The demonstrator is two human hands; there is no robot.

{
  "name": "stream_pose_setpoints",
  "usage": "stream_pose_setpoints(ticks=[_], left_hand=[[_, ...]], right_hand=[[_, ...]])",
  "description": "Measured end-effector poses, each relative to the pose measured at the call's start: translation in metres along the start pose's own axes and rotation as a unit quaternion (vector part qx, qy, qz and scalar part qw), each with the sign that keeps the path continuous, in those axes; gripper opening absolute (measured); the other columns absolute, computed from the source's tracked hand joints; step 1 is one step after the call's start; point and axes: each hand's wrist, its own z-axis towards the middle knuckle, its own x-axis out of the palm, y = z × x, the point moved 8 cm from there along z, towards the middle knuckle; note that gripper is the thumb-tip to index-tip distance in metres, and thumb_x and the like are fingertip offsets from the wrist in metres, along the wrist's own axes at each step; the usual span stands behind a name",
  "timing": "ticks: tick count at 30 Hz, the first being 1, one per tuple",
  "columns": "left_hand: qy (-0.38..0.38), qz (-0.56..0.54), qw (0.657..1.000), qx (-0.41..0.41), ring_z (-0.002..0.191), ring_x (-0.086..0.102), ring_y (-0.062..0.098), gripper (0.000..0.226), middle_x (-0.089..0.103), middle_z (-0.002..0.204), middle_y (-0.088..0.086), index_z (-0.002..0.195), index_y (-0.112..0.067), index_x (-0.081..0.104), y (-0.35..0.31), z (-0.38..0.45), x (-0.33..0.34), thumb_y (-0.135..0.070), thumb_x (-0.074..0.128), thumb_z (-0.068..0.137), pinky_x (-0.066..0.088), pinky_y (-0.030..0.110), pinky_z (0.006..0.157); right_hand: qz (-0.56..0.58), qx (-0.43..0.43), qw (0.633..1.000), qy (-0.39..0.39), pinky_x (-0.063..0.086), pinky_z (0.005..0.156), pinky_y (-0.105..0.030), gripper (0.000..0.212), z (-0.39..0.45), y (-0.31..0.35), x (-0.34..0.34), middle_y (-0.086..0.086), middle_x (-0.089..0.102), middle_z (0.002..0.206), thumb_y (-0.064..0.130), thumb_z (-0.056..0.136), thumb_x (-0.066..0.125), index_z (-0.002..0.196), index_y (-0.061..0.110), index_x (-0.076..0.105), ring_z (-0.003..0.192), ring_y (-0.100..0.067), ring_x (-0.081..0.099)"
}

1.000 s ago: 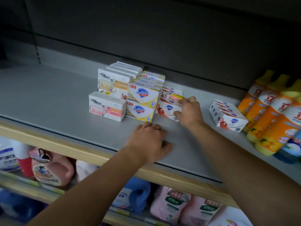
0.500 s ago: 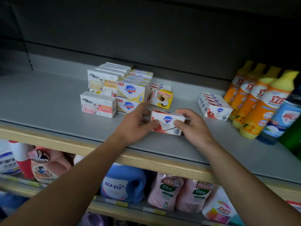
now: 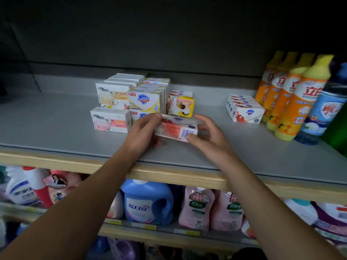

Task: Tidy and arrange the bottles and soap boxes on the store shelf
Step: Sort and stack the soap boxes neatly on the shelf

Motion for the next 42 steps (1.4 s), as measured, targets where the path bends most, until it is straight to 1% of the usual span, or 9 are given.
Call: stream_pose_setpoints(ticks=[3,9,14,16,19,21,26,34,42], left_hand=[[0.01,0.046,0.999,0.014,0.052,0.057,0.022,0.042,0.063,0.062,0.011,0.071,-0.026,0.066,-0.002,0.0,0.002,-0.066,0.053,0.077,0.046,0.031,0.055],[-0.016,0.156,0.988,0.002,0.047,0.059,0.016,0.053,0.065,0.054,0.009,0.061,-0.024,0.058,0.005,0.004,0.0,-0.074,0.048,0.075,0.045,0.029,0.058],[0.002,0.059,0.998,0.019,0.054,0.058,0.019,0.036,0.069,0.071,0.004,0.085,-0.033,0.069,0.0,0.002,0.002,-0.066,0.058,0.076,0.048,0.031,0.06],[-0.003,0.032,0.999,0.015,0.055,0.059,0.021,0.043,0.07,0.082,0.003,0.104,-0.031,0.068,-0.001,0.002,0.0,-0.064,0.06,0.076,0.049,0.033,0.061],[0.01,0.012,1.0,0.007,0.054,0.056,0.023,0.037,0.071,0.085,0.011,0.11,-0.027,0.067,0.001,0.002,0.001,-0.047,0.067,0.08,0.047,0.039,0.064],[0.02,-0.022,1.0,0.008,0.053,0.056,0.023,0.032,0.072,0.081,0.009,0.113,-0.025,0.066,0.001,0.003,0.0,-0.024,0.072,0.082,0.047,0.033,0.06],[0.063,-0.039,0.997,0.017,0.078,0.067,0.025,0.057,0.071,0.109,0.013,0.132,-0.013,0.055,0.002,0.003,0.005,0.012,0.065,0.081,0.054,0.029,0.059],[0.052,-0.012,0.997,0.063,0.092,0.07,0.022,0.038,0.069,0.117,-0.001,0.115,-0.024,0.068,-0.006,-0.002,0.005,-0.033,0.073,0.078,0.058,0.043,0.082],[0.048,-0.001,0.997,0.057,0.089,0.071,0.028,0.028,0.069,0.116,0.002,0.103,-0.033,0.071,-0.002,0.001,0.005,-0.03,0.075,0.076,0.058,0.038,0.08]], right_hand=[[-0.003,0.028,0.999,-0.027,0.047,0.056,-0.022,0.028,0.0,0.0,-0.004,0.008,0.067,0.08,0.048,0.085,0.063,0.109,0.035,0.062,0.058,-0.004,0.06],[-0.051,0.076,0.995,-0.043,0.04,0.044,-0.011,0.051,-0.002,-0.001,-0.008,0.008,0.063,0.053,0.063,0.091,0.043,0.083,0.02,0.069,0.045,-0.003,0.057],[0.05,0.054,0.997,-0.017,0.051,0.056,-0.025,0.015,-0.001,0.0,-0.003,0.0,0.068,0.099,0.031,0.092,0.065,0.106,0.027,0.065,0.056,-0.013,0.063],[0.059,0.029,0.998,0.014,0.056,0.063,-0.028,0.04,-0.001,0.001,0.001,0.002,0.064,0.114,0.022,0.082,0.075,0.118,0.032,0.06,0.069,-0.015,0.07],[0.02,0.012,1.0,0.013,0.057,0.086,-0.036,0.054,-0.001,0.0,0.002,0.014,0.063,0.119,0.036,0.07,0.075,0.121,0.039,0.058,0.101,-0.005,0.066],[-0.007,-0.001,1.0,-0.005,0.052,0.095,-0.033,0.049,0.001,0.0,-0.001,0.022,0.061,0.117,0.037,0.079,0.072,0.125,0.039,0.055,0.111,0.004,0.059],[-0.049,0.01,0.998,-0.027,0.046,0.09,-0.017,0.049,0.005,-0.007,-0.005,0.019,0.059,0.115,0.021,0.091,0.067,0.137,0.028,0.052,0.105,0.008,0.059],[-0.037,-0.031,0.998,-0.034,0.056,0.089,-0.028,0.048,0.0,0.006,-0.004,0.015,0.069,0.106,-0.004,0.08,0.072,0.1,0.038,0.057,0.1,0.0,0.067],[-0.052,-0.059,0.995,-0.055,0.056,0.092,-0.037,0.054,-0.005,0.016,-0.007,0.007,0.069,0.112,-0.009,0.077,0.069,0.097,0.04,0.055,0.108,-0.007,0.065]])
